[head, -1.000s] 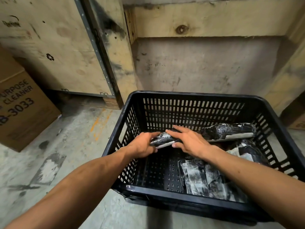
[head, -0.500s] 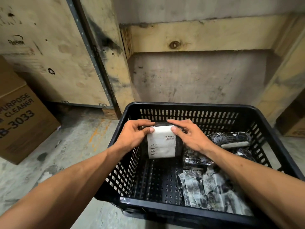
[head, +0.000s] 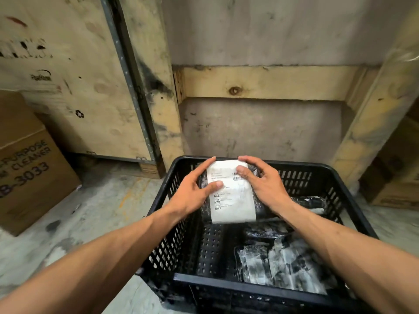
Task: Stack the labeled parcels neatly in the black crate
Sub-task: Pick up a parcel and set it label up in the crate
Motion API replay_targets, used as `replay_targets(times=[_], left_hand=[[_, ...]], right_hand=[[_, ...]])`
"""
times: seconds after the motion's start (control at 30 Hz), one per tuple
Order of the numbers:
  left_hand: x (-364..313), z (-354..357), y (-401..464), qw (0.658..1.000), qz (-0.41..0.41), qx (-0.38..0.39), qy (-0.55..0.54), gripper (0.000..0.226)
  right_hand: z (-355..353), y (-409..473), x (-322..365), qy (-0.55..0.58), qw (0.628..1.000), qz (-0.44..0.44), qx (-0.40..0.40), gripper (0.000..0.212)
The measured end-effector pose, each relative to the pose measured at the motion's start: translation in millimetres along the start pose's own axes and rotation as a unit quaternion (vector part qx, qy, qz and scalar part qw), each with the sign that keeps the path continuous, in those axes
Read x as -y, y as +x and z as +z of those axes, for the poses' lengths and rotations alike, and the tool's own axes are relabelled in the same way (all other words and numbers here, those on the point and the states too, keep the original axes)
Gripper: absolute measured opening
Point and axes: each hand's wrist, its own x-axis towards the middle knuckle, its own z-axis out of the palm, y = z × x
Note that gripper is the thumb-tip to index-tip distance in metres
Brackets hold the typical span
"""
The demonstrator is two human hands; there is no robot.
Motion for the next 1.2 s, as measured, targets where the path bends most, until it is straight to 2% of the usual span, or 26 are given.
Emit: replay_targets(times=[0.1,0.2,0.27,0.37,0.43,0.47,0.57,0.63,0.7,0.83,0.9,0.97,1.1,1.2], left_hand=[[-8,-1,3,0.999,0.013,-0.023,-0.038,0.058],[-12,-8,5,0.998,0.019,-0.022,-0.052,0.053],[-14,-13,6,0.998,0.026,-0.027,-0.046,0.051],[-12,-13,3,0.999,0.021,-0.039,-0.030,0.054],[-8,-14,-1,0.999,-0.003,-0.030,0.026,0.071],[-6,-16,-3,0.995,-0.026,-0.012,0.100,0.087],[0,-26,-5,0.937,-0.096,0.098,0.321,0.143],[4,-30,-7,0.909,-0.106,0.159,0.369,0.160],[11,-31,-9,0.899,-0.117,0.172,0.385,0.162],[25,-30,-9,0.893,-0.170,0.166,0.382,0.161],[34,-27,-7,0.888,-0.194,0.169,0.382,0.160],[42,-26,-5,0.878,-0.214,0.175,0.391,0.160],[58,-27,5,0.839,-0.275,0.203,0.424,0.156],[76,-23,9,0.822,-0.305,0.211,0.432,0.154]], right_hand=[[-3,-6,2,-0.019,1.000,-0.009,0.012,0.037],[-5,-15,-1,-0.084,0.994,-0.010,0.066,0.064],[1,-23,-8,-0.086,0.991,-0.003,0.097,0.080],[12,-30,-15,-0.120,0.988,0.008,0.092,0.080],[16,-32,-16,-0.133,0.988,0.027,0.075,0.069],[17,-33,-17,-0.139,0.987,0.038,0.068,0.064],[21,-36,-25,-0.141,0.986,0.068,0.054,0.061],[23,-39,-32,-0.134,0.986,0.084,0.053,0.063],[23,-40,-40,-0.165,0.976,0.111,0.087,0.074],[14,-35,-56,-0.274,0.919,0.153,0.240,0.142],[13,-33,-66,-0.324,0.884,0.167,0.294,0.159],[17,-33,-75,-0.361,0.862,0.177,0.309,0.161],[30,-37,-98,-0.359,0.848,0.225,0.318,0.156],[36,-37,-112,-0.362,0.835,0.254,0.328,0.152]])
